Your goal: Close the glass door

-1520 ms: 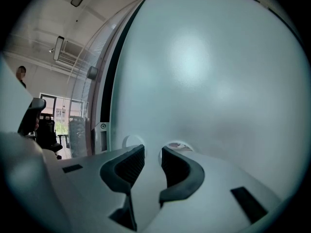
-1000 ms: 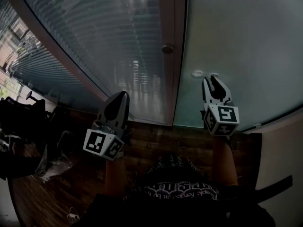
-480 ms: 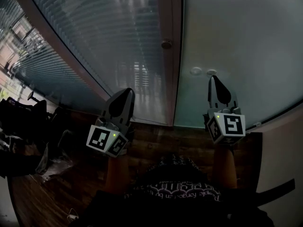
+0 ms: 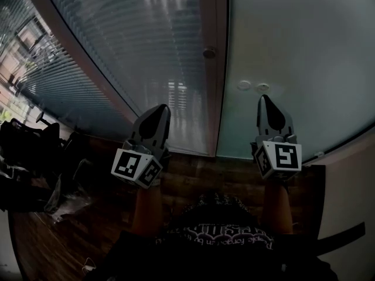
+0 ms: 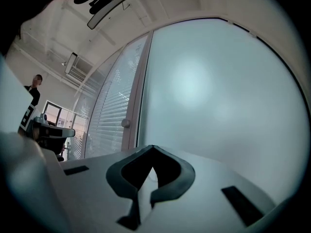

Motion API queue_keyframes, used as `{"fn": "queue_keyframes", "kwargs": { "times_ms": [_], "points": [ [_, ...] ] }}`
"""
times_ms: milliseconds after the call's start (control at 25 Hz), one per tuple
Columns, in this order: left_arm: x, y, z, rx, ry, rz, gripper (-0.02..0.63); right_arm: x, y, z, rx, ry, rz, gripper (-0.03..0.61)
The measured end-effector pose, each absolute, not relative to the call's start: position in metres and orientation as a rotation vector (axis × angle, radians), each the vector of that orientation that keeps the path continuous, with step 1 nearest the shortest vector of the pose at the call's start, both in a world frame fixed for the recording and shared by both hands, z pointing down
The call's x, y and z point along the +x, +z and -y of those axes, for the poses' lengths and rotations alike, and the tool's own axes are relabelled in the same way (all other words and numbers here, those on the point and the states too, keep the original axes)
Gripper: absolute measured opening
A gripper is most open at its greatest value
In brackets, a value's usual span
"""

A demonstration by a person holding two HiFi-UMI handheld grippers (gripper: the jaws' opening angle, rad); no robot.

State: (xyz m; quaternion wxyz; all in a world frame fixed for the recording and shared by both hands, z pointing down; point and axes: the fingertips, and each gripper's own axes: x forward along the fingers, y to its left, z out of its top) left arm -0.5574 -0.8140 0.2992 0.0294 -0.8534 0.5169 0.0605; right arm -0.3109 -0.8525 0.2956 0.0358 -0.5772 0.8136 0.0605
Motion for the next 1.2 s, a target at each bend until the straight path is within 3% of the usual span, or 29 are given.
{"fn": "queue_keyframes", "kwargs": {
  "times_ms": [1200],
  "points": [
    [-0.557,0.305,0.810,-2.642,0.153,-1.608,0.002,-0.307,0.297,0.848,-1.799,0.182,-2.513,0.003]
  ]
}}
